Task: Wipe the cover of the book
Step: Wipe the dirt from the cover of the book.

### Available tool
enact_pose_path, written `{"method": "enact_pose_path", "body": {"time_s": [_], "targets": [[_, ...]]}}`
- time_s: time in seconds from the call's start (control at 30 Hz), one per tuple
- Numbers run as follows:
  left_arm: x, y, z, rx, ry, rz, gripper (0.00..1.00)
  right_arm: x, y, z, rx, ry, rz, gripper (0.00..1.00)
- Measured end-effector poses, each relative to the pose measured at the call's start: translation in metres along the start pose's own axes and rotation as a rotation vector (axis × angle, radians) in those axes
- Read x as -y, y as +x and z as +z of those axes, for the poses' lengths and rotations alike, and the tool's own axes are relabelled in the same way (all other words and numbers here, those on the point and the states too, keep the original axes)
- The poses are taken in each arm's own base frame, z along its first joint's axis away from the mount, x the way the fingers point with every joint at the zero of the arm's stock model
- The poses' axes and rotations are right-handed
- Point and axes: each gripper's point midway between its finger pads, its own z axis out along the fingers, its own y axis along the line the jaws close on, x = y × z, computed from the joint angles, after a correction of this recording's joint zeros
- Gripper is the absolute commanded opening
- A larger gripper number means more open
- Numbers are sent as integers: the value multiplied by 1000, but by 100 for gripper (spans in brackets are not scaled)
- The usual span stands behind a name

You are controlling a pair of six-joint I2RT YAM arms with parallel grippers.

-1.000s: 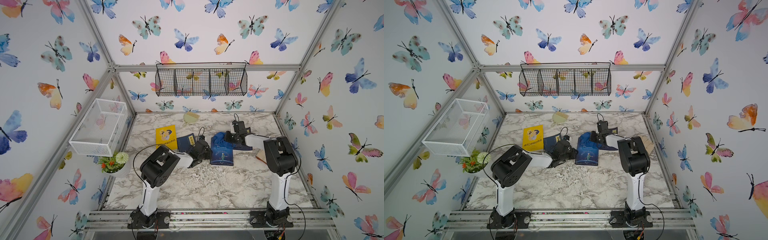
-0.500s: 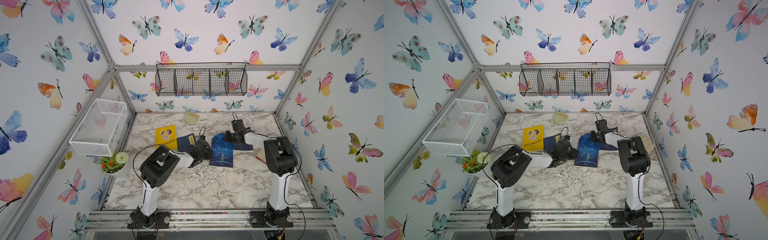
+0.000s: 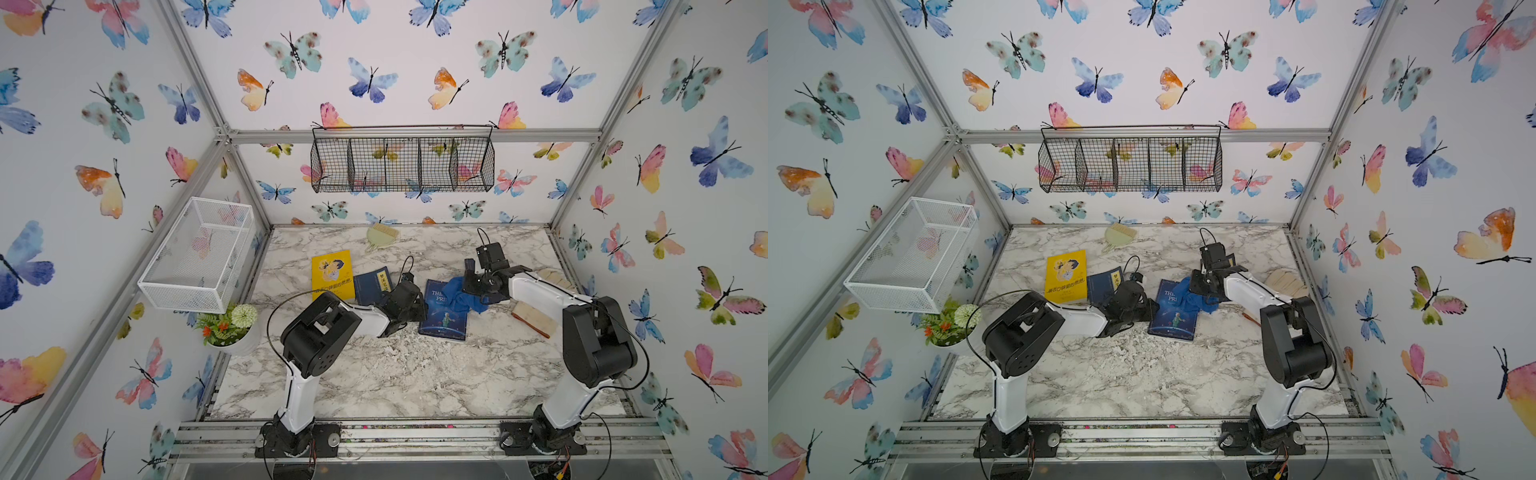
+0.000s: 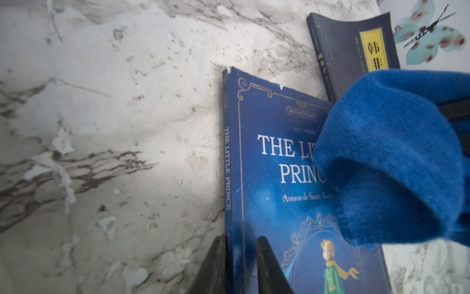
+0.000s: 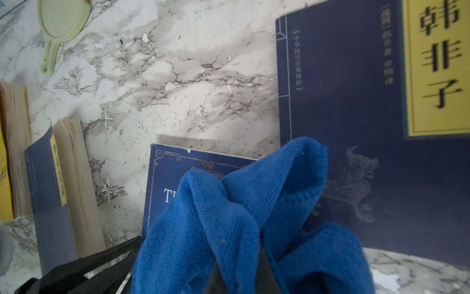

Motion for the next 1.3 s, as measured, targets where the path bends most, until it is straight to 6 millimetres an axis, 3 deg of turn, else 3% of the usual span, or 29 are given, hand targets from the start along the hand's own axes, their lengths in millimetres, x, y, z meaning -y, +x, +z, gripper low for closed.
{"method": "enact_pose_path", "body": {"time_s": [0.1, 0.23, 0.43, 0.67, 0.8, 1.0, 1.3], "targets": [[3, 3, -7, -19, -8, 22, 38, -4, 26, 10, -55, -6, -22, 5], [-2, 16, -19, -76, -34, 49, 30, -14, 52, 34, -142, -41, -32, 5], [-5, 34, -34, -133, -16, 56, 26, -34, 37, 49, -123, -102, -40, 4], [6, 43, -32, -146, 66, 22, 21, -54, 9, 76, -77, -156, -46, 3], [13, 48, -29, -152, 91, 23, 16, -60, 5, 80, -62, -176, -48, 3], [14, 49, -28, -151, 93, 17, 15, -52, 3, 76, -24, -111, -68, 3], [13, 51, -28, -137, 99, -2, 14, -15, 16, 53, -19, 49, -74, 4]]}}
